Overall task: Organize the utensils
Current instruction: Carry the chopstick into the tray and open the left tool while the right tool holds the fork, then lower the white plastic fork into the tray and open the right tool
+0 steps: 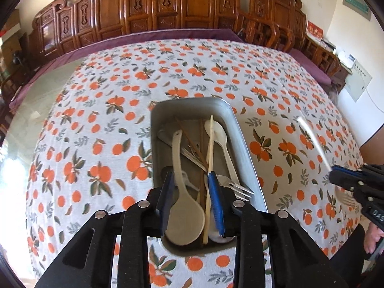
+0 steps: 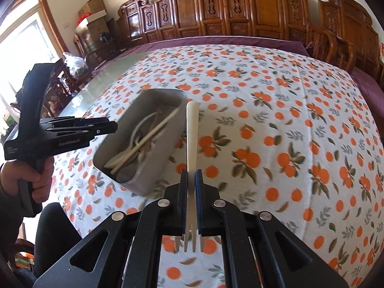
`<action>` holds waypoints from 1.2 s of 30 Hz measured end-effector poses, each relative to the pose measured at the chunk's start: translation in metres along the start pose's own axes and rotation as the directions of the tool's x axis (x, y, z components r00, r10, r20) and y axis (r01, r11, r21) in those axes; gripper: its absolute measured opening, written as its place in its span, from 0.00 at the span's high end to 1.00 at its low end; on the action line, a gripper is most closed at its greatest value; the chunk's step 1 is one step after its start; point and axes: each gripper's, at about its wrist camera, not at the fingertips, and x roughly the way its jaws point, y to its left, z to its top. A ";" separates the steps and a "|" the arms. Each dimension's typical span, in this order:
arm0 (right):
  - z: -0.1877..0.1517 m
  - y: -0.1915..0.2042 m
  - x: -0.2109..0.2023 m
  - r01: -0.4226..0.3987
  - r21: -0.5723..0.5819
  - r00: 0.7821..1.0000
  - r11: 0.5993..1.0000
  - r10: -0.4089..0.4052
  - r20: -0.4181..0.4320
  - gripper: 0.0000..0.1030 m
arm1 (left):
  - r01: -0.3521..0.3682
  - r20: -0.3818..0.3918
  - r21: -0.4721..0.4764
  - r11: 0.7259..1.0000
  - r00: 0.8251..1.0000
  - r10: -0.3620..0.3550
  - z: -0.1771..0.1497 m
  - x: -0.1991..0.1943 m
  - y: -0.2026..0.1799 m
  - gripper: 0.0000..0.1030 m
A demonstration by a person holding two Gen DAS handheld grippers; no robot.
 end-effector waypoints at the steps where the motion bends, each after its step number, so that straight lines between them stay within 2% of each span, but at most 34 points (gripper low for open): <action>1: 0.002 0.004 0.002 -0.005 -0.005 1.000 1.000 0.005 0.001 0.93 | -0.001 0.006 -0.004 1.000 1.000 0.001 -0.001 -0.004 0.002 0.69; 5: 0.012 0.025 0.010 -0.027 -0.028 1.000 0.999 0.027 0.002 0.93 | -0.009 0.033 -0.018 1.000 0.999 0.009 -0.004 -0.019 0.014 0.57; 6: 0.016 0.031 0.013 -0.033 -0.035 0.999 0.999 0.033 0.002 0.93 | -0.010 0.037 -0.021 1.000 0.999 0.011 -0.005 -0.022 0.016 0.50; 7: 0.018 0.035 0.015 -0.036 -0.039 0.999 0.999 0.036 0.002 0.93 | -0.014 0.043 -0.025 1.000 0.999 0.015 -0.006 -0.025 0.019 0.36; 9: 0.023 0.044 0.020 -0.045 -0.048 0.999 0.998 0.046 0.001 0.93 | -0.035 0.060 -0.033 0.999 0.997 0.037 -0.007 -0.031 0.025 0.24; 23: 0.050 0.077 0.061 -0.095 -0.019 0.995 0.995 0.095 -0.029 0.93 | -0.044 0.071 -0.085 0.995 0.996 0.051 -0.023 -0.045 0.063 0.21; 36: 0.071 0.082 0.119 -0.064 0.056 0.993 0.996 0.069 -0.092 0.93 | -0.047 0.077 -0.099 0.994 0.996 0.054 -0.027 -0.051 0.075 0.21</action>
